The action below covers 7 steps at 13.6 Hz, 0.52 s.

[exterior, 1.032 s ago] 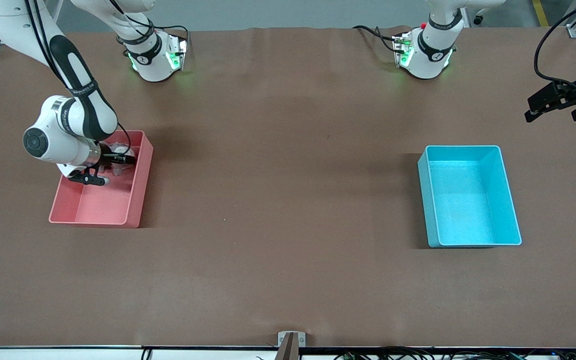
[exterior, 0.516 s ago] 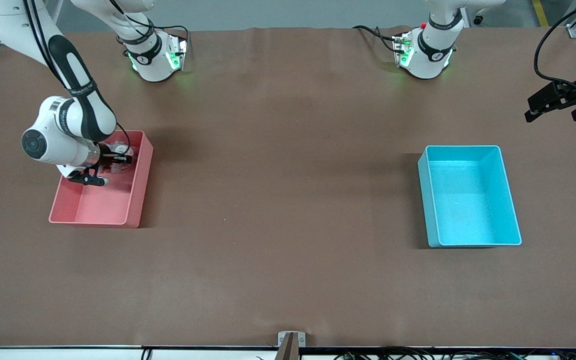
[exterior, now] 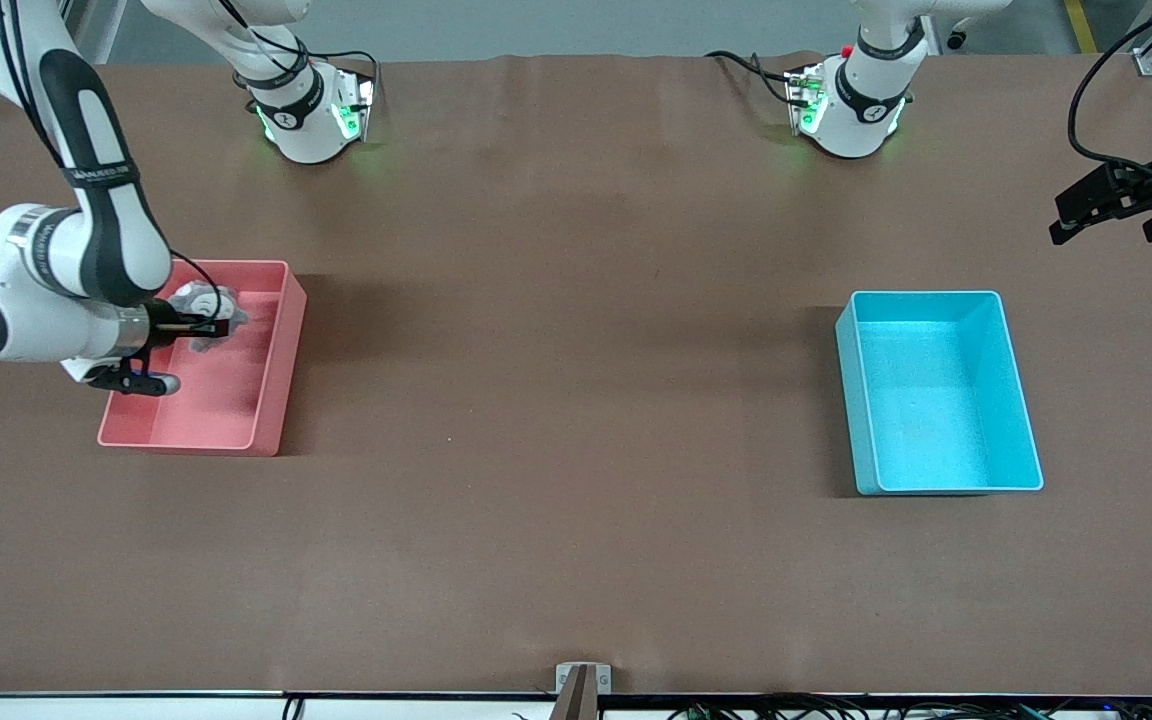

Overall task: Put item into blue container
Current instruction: 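Carry the plush out of the box and set it mid-table with the right gripper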

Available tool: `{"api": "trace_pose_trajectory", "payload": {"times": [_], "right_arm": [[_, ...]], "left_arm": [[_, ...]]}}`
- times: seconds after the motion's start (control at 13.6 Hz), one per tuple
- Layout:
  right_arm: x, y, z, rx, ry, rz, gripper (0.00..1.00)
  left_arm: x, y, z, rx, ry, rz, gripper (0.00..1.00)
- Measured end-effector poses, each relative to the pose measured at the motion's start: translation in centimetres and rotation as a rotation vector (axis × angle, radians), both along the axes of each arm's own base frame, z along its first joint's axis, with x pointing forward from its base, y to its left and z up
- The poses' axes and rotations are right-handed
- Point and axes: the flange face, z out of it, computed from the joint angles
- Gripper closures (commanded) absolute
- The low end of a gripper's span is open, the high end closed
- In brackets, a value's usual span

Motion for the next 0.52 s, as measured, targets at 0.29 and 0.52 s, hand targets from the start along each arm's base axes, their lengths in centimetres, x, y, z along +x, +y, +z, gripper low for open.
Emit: {"api": "trace_pose_trajectory", "payload": {"times": [0.29, 0.52], "right_arm": [[2.6, 0.6, 5.1, -0.012, 0.0, -0.032, 0.88], [4.2, 5.5, 7.7, -0.072, -0.002, -0.103, 0.88]], "left_arm": [[0.0, 0.0, 0.0, 0.0, 0.0, -0.001, 0.0], [0.0, -0.1, 0.0, 0.0, -0.001, -0.003, 0.0]]}}
